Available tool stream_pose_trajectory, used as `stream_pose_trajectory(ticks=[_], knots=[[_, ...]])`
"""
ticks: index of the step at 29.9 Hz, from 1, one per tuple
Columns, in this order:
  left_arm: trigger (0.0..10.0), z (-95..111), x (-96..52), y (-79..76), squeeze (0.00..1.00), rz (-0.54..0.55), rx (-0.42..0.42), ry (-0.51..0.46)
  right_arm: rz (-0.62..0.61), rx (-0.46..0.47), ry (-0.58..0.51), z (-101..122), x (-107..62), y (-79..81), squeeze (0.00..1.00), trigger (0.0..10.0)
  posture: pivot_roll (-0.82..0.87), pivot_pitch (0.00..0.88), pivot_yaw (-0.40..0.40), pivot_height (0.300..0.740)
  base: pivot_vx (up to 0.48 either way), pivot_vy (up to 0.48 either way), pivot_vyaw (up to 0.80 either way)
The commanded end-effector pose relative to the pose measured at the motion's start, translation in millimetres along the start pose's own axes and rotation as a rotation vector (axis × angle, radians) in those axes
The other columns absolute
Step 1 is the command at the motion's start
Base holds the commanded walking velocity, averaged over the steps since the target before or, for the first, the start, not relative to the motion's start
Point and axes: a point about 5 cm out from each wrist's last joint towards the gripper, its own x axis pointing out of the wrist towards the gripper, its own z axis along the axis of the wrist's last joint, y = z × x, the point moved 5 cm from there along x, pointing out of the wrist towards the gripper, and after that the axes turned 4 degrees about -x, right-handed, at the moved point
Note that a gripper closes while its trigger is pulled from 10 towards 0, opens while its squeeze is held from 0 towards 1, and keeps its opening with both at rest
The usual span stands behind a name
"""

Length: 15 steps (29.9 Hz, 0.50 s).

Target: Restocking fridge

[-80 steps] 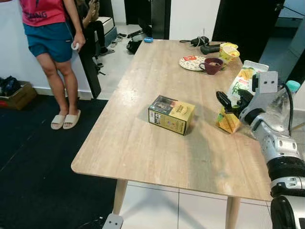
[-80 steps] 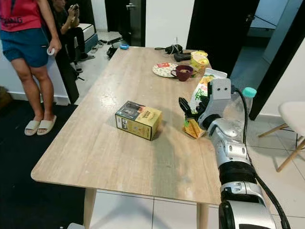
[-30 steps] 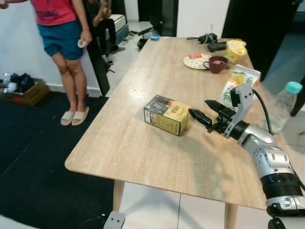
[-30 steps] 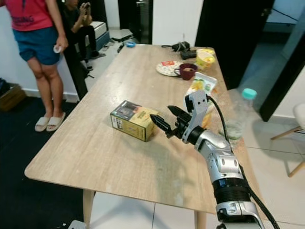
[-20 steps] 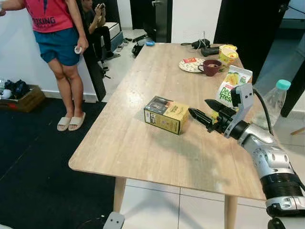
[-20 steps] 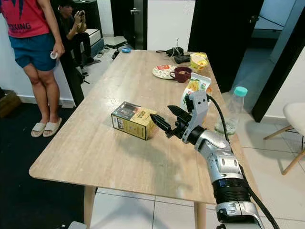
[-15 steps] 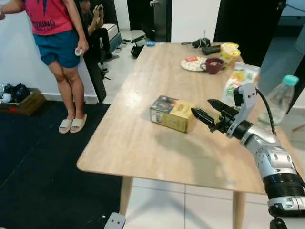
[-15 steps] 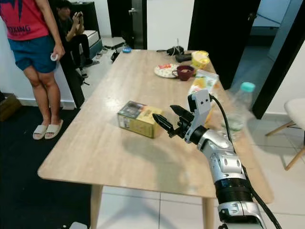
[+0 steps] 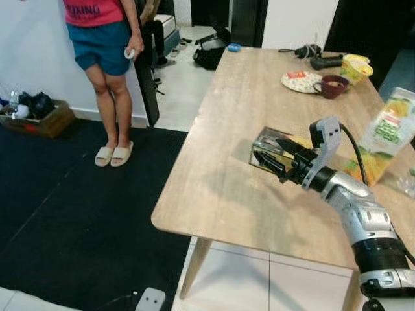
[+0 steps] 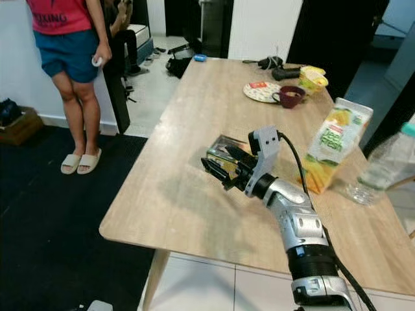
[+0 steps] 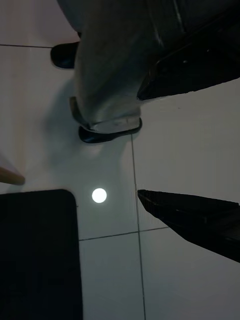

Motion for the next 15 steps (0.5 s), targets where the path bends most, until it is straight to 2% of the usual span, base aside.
stream_pose_trajectory(ticks=[1, 6, 14, 15], knots=[[10.0, -8.3, 0.9, -9.1, 0.0, -0.027, 0.002, 0.027, -0.004, -0.003, 0.01, -0.5, -2.1, -1.5, 0.0, 10.0, 0.05, 0.0, -0.026, 0.74, 0.0, 0.0, 0.0], [10.0, -8.5, 0.9, -10.2, 0.0, -0.033, 0.002, 0.026, 0.0, -0.004, 0.013, -1.0, -1.1, -0.6, 0.0, 10.0, 0.05, 0.0, -0.029, 0.74, 0.0, 0.0, 0.0], [10.0, -10.7, 0.7, -12.4, 0.0, -0.043, -0.005, 0.027, 0.008, -0.001, 0.014, -2.0, 4.0, 5.5, 0.0, 10.0, 0.05, 0.0, -0.032, 0.74, 0.0, -0.478, 0.0], [10.0, -11.2, 0.7, -12.5, 0.0, -0.041, -0.011, 0.025, 0.004, 0.001, 0.015, -2.7, 4.8, 5.8, 0.0, 10.0, 0.06, 0.0, -0.032, 0.74, 0.0, 0.0, 0.0]])
